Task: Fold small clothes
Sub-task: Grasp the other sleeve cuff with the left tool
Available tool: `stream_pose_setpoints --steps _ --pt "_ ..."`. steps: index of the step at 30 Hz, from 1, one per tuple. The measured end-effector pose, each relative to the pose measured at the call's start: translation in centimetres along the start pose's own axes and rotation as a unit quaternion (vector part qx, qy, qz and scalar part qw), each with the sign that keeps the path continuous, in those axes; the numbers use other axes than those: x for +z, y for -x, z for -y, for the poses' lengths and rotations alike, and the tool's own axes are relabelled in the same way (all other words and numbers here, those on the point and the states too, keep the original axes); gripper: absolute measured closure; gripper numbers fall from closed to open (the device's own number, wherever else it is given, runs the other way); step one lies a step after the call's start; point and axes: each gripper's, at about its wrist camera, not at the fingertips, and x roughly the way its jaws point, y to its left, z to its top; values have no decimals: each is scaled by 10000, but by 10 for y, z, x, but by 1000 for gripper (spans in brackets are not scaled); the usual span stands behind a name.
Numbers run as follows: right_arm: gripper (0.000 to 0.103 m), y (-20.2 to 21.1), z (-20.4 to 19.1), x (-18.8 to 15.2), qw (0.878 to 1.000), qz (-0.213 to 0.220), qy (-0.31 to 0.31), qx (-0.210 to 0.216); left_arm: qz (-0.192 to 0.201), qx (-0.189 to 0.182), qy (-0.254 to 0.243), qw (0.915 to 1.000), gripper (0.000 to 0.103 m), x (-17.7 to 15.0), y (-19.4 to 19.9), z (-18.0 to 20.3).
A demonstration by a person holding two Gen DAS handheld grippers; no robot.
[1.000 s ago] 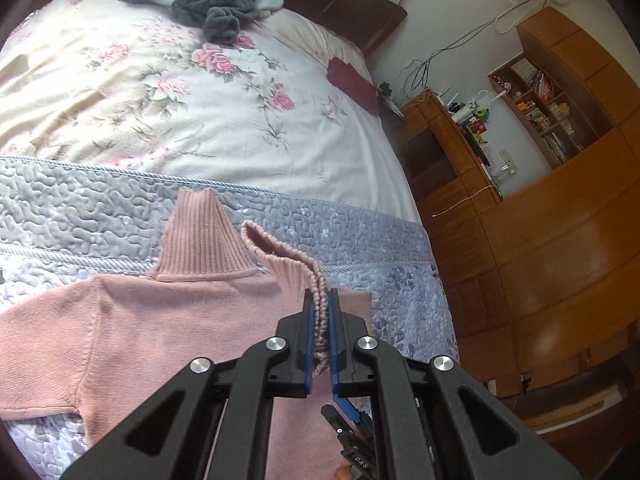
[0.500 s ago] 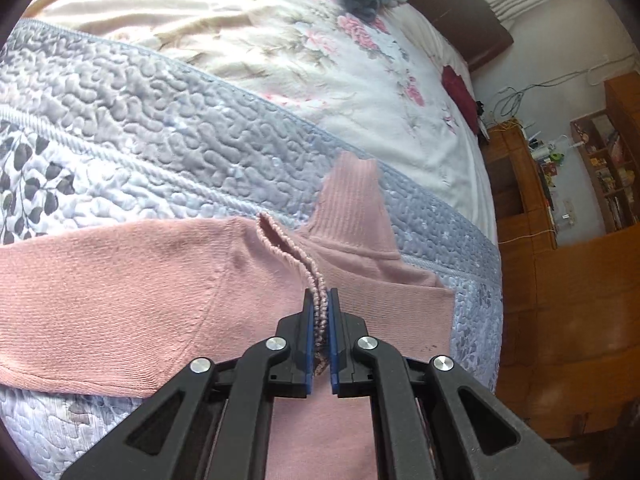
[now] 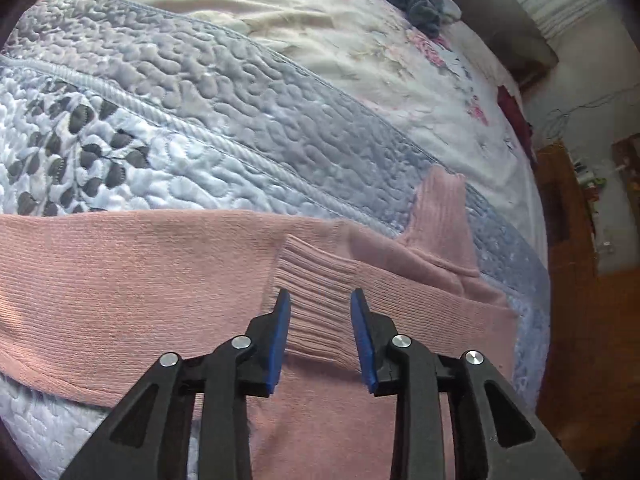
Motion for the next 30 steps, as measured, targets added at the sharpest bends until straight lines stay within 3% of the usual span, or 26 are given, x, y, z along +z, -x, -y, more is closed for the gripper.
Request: stream_pose_setpoints --steps 2,5,7,9,11,13,14,17,20,23,30 --pt "36 1 -1 -2 10000 1 40 12 -225 -62 54 9997 71 -4 -24 4" --pt "36 0 -3 -4 9999 -8 146 -1 -527 268 283 9978 73 -8 -61 -10" --pt "36 -2 -4 -8 9996 -141 234 1 -491 194 468 9975 83 -10 -62 -22" --pt "36 3 -10 -9 9992 -161 367 -3 -316 38 645 9974 78 -12 -41 -34" --pt "36 10 -22 -9 9988 -123 484 -19 -6 -20 713 9975 65 -15 -4 -52" --pt "36 20 -32 -10 9989 -139 439 84 391 -67 941 9948 52 -20 42 -87" --pt "36 24 -39 -11 9988 -172 443 127 605 -17 1102 9921 51 -22 66 -109" --pt "35 35 -63 -20 9976 -285 585 257 1305 299 1703 9763 43 -39 140 -186" --pt "35 40 -92 -30 9952 -397 833 340 1868 614 2382 9511 42 -62 205 -264" --pt "35 40 -121 -39 9921 -513 1060 429 2180 773 2960 9268 42 -78 244 -330" --pt "35 40 -167 -53 9859 -680 1447 499 2000 951 3421 9132 42 -74 227 -395"
